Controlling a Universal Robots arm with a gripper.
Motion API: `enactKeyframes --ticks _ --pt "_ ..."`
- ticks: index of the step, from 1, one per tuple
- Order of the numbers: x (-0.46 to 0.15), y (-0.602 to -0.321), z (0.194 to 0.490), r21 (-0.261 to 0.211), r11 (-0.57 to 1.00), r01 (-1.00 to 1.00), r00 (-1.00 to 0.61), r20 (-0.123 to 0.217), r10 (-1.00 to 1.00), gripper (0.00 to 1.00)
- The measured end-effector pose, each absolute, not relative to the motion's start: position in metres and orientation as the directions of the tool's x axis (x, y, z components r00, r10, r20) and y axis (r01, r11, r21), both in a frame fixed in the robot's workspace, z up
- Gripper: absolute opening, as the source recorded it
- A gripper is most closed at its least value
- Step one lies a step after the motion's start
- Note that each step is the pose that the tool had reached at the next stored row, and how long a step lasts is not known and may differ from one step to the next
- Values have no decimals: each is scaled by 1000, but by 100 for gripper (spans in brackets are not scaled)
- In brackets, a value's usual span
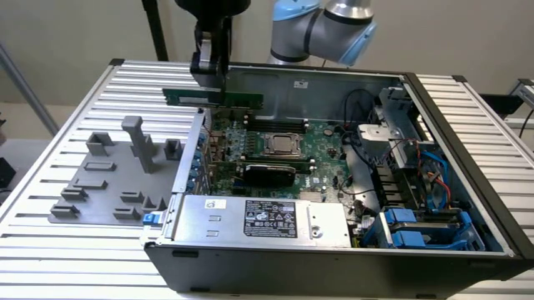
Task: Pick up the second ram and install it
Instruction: 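Pick up the second ram and move it above second insertion slot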
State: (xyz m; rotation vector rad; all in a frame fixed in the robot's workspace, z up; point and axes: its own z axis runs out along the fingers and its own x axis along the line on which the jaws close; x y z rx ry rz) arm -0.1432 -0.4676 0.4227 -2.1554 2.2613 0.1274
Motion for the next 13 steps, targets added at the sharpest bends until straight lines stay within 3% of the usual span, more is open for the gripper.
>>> enactKeyframes --ticks 13 --pt "-84 -460 416 49 46 -998 -49 -67 -997 13"
